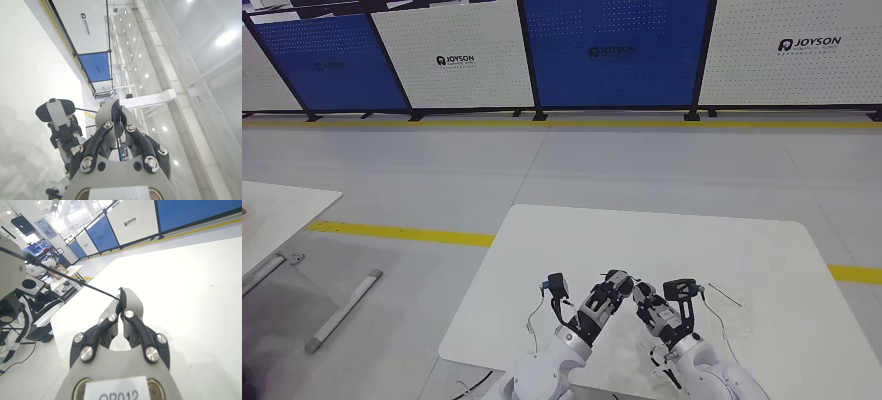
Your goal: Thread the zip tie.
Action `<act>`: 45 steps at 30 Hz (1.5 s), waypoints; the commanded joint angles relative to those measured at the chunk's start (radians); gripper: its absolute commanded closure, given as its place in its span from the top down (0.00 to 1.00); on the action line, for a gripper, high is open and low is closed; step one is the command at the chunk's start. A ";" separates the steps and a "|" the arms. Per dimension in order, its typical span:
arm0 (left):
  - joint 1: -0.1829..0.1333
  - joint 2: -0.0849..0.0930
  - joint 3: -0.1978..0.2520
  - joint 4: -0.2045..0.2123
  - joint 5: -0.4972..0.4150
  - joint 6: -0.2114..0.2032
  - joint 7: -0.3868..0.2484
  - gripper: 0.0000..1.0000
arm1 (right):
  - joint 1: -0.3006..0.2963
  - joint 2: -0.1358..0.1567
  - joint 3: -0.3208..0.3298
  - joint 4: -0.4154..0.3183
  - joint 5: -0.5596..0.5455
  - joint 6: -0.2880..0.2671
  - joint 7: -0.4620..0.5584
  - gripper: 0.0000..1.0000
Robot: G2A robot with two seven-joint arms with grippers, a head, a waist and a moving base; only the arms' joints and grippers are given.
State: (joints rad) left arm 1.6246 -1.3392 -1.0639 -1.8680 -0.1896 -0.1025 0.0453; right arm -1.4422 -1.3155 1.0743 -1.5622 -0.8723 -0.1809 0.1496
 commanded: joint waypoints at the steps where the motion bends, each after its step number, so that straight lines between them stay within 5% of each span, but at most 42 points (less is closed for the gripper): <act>1: 0.001 0.000 0.000 -0.001 0.000 -0.002 0.000 0.00 | 0.001 0.000 -0.001 0.001 0.001 0.000 0.000 0.00; 4: 0.002 0.001 -0.001 0.004 0.005 0.010 0.008 0.00 | 0.003 -0.001 -0.001 0.003 0.020 -0.018 -0.001 0.00; 5: 0.000 0.000 -0.001 0.006 0.000 0.022 0.017 0.00 | 0.004 0.000 0.002 0.003 0.028 -0.027 -0.001 0.33; 6: -0.006 -0.001 -0.001 0.008 -0.011 0.034 0.028 0.00 | 0.002 0.000 0.007 0.002 0.037 -0.036 -0.008 1.00; 18: -0.061 -0.013 -0.017 0.078 -0.103 0.085 0.107 0.00 | -0.138 0.022 0.153 -0.085 0.162 -0.159 -0.197 1.00; 25: -0.074 -0.016 -0.035 0.125 -0.103 0.083 0.148 0.00 | -0.223 0.040 0.215 -0.152 0.321 -0.159 -0.333 1.00; 29: -0.084 -0.015 -0.006 0.157 -0.045 0.127 0.121 0.00 | -0.226 0.042 0.216 -0.156 0.332 -0.159 -0.334 1.00; 40: -0.084 -0.015 -0.006 0.157 -0.045 0.127 0.121 0.00 | -0.226 0.042 0.216 -0.157 0.333 -0.158 -0.333 1.00; 45: -0.083 -0.020 -0.028 0.165 -0.098 0.105 0.162 0.00 | -0.241 0.046 0.258 -0.173 0.415 -0.159 -0.323 1.00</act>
State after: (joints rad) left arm 1.5403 -1.3578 -1.0873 -1.7044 -0.2715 0.0077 0.1997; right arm -1.6764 -1.2711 1.3197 -1.7301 -0.4767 -0.3398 -0.1741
